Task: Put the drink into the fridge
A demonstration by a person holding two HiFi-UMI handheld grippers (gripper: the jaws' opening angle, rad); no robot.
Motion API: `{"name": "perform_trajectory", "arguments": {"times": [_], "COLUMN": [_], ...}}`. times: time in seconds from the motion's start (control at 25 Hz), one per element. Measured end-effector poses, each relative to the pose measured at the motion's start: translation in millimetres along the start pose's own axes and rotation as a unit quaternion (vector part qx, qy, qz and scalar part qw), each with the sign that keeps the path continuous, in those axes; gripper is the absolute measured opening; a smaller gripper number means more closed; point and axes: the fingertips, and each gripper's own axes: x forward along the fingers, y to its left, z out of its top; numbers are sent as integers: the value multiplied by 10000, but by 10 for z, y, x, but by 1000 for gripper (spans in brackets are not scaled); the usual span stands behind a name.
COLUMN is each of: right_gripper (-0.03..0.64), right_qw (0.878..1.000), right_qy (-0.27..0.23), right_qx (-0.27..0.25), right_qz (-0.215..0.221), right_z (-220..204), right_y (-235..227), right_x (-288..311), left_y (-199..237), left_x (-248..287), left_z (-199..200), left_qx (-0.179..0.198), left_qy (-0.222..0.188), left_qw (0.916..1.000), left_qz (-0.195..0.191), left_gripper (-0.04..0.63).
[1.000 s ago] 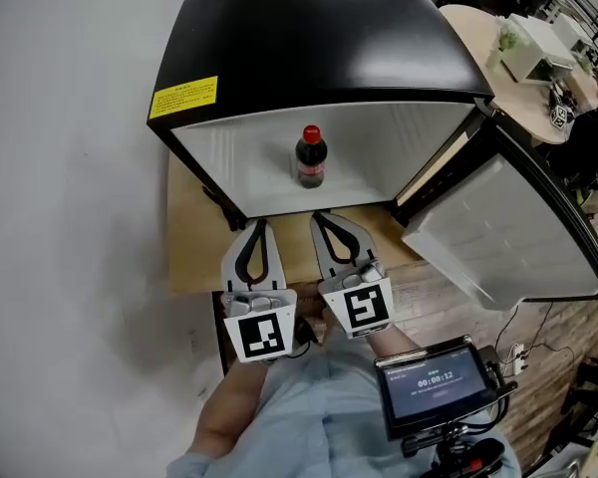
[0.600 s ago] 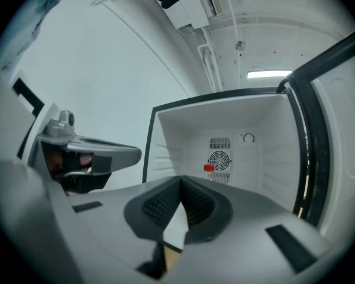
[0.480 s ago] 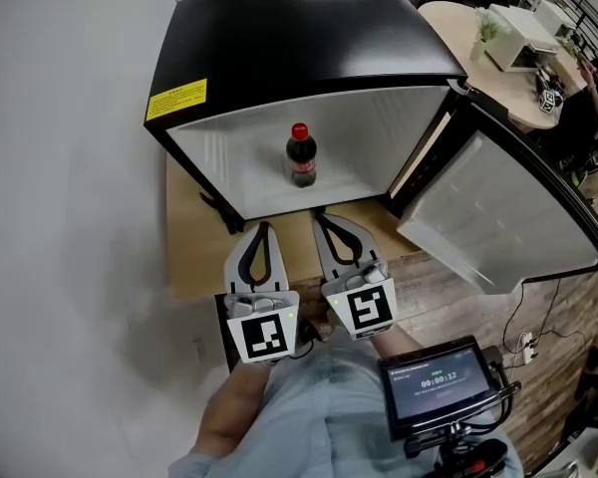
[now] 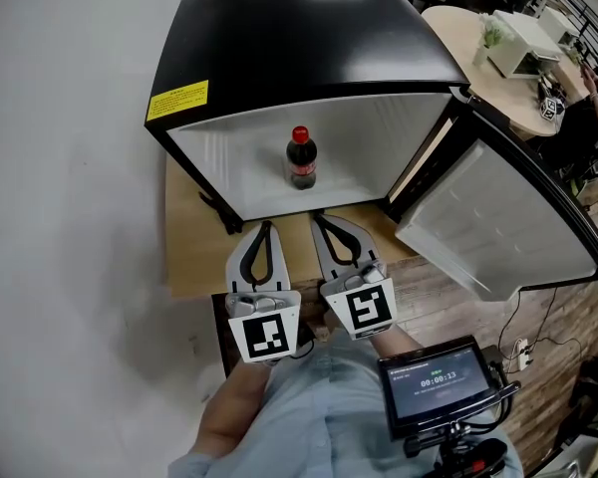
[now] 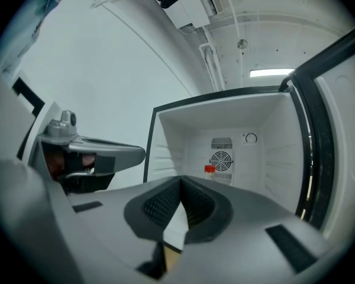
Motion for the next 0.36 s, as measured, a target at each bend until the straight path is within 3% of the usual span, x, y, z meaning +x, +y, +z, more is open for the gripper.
{"name": "perform_trajectory", "arguments": {"times": [0.36], "right_gripper": [5], "right_qw": [9999], "right_qy": [81], "right_qx": [-44], "right_qz": [64], "right_z": [-45], "right_y": [22], "right_x": [63], "left_y": [21], "left_x": [47], "left_z": [36], "left_qx": [71], "left_qy": [-34], "left_qw": [10000], "left_qz": [-16], "left_gripper": [9]}}
